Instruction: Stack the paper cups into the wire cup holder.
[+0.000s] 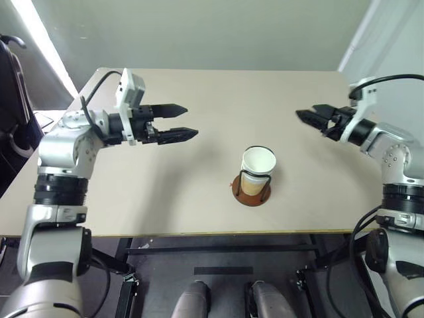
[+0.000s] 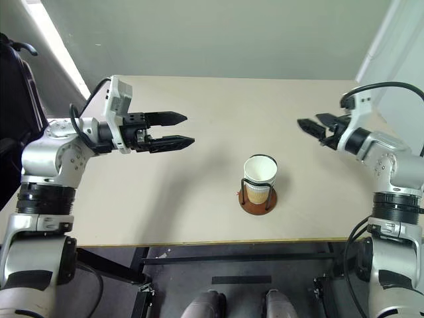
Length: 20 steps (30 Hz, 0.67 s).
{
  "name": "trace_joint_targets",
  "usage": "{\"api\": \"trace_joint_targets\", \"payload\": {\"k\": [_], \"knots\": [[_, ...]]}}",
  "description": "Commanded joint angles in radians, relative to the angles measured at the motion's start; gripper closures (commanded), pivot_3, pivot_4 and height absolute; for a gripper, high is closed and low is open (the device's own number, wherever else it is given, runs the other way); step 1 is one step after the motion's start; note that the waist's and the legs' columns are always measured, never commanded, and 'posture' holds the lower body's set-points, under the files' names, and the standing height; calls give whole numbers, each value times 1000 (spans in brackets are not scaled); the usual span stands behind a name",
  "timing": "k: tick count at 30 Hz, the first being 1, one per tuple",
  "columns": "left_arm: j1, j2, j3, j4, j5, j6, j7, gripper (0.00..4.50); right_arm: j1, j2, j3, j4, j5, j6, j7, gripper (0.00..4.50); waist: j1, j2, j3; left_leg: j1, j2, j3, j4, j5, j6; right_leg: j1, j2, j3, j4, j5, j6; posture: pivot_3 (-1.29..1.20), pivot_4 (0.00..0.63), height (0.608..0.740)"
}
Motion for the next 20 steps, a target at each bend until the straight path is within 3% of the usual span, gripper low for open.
{"api": "trace_joint_targets", "payload": {"k": [1, 9, 20], "knots": [[11, -16, 50, -48, 9, 2, 61, 0, -24, 3, -87, 17, 43, -66, -79, 673, 1, 0, 0, 0, 0, 0, 0, 0, 0, 0, 0, 0, 0, 0, 0, 0, 150, 740], [35, -64, 106, -81, 11, 15, 180, 0, 32, -13, -26, 31, 3, -127, -110, 673, 1, 0, 0, 1, 0, 0, 0, 0, 0, 1, 0, 0, 0, 0, 0, 0, 150, 740], [50, -28, 102, -91, 19, 50, 139, 0, 115, -78, 81, 54, -97, -289, -61, 673, 3, 0, 0, 1, 0, 0, 0, -2, 0, 2, 0, 0, -1, 1, 1, 0, 150, 740]]}}
